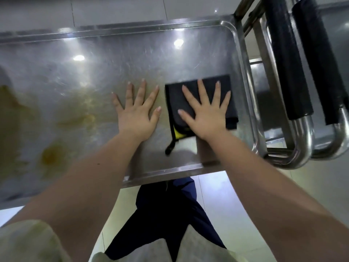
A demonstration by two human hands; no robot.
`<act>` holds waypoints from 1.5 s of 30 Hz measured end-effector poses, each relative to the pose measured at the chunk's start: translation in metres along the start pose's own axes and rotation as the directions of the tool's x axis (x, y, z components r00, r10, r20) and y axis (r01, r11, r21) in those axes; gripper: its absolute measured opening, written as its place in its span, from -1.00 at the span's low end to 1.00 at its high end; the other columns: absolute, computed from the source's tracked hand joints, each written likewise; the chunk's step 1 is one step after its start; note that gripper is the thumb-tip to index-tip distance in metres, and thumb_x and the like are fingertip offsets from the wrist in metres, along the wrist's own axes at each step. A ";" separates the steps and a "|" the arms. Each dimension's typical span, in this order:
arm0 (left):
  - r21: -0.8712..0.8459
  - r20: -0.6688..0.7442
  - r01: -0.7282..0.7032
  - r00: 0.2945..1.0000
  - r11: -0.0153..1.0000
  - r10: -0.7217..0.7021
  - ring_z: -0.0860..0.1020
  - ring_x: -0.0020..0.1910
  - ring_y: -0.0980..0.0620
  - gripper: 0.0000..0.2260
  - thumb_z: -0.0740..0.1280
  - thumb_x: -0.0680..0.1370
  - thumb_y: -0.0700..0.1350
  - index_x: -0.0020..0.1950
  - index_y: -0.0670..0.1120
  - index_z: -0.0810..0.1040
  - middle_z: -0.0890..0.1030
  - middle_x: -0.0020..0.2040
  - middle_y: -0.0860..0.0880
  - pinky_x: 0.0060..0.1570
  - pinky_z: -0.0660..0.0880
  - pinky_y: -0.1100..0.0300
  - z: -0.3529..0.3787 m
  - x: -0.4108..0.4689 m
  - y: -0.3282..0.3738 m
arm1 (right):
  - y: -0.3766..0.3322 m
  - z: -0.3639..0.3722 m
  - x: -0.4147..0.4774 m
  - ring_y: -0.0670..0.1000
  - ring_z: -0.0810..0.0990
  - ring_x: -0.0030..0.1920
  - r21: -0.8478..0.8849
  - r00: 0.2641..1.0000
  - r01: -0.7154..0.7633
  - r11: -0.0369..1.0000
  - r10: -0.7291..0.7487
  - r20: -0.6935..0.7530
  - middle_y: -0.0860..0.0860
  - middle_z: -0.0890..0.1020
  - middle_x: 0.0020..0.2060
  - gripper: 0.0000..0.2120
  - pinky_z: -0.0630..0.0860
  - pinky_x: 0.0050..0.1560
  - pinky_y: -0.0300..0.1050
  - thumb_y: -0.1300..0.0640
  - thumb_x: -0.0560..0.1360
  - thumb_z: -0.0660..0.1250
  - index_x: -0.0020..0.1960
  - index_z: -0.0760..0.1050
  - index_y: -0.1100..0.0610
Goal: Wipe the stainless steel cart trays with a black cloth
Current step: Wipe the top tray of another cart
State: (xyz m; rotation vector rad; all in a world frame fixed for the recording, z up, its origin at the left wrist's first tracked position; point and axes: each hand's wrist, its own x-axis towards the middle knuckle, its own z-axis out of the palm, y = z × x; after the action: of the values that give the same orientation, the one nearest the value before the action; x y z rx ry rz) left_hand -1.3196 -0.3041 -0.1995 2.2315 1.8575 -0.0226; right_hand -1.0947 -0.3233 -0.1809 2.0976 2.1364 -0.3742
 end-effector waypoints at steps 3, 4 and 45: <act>-0.007 -0.018 -0.007 1.000 1.000 0.007 -0.10 0.58 -0.16 -0.49 -0.13 0.61 0.29 0.56 0.30 -0.08 -0.06 0.62 0.06 0.39 -0.20 -0.44 0.001 -0.001 0.001 | -0.005 0.021 -0.092 0.40 -0.16 0.52 -0.017 1.000 0.029 0.999 -0.029 -0.001 0.00 -0.04 0.60 -0.34 -0.15 0.39 0.52 -0.45 0.52 -0.12 0.56 -0.09 -0.28; -0.007 -0.024 -0.011 1.000 1.000 0.011 -0.08 0.58 -0.17 -0.49 -0.12 0.62 0.29 0.57 0.29 -0.06 -0.04 0.62 0.05 0.39 -0.19 -0.45 0.002 -0.002 0.001 | -0.005 0.025 -0.111 0.40 -0.16 0.52 -0.024 0.999 0.029 0.999 -0.028 0.025 0.00 -0.03 0.60 -0.35 -0.13 0.39 0.52 -0.45 0.52 -0.13 0.56 -0.07 -0.28; 0.037 -0.030 -0.022 0.999 0.999 0.023 -0.07 0.58 -0.19 -0.47 -0.10 0.61 0.29 0.58 0.26 -0.06 -0.04 0.62 0.03 0.39 -0.20 -0.42 0.001 0.002 -0.001 | 0.034 -0.043 0.111 0.30 -0.34 0.51 -0.021 0.995 -0.027 0.999 0.029 0.099 -0.11 -0.26 0.57 -0.32 -0.36 0.41 0.40 -0.51 0.45 -0.21 0.49 -0.30 -0.37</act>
State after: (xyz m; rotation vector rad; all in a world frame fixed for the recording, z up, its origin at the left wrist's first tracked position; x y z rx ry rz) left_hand -1.3198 -0.3020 -0.2011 2.2898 1.8618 -0.0193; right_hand -1.0607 -0.2047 -0.1711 2.0510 2.0450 -0.4420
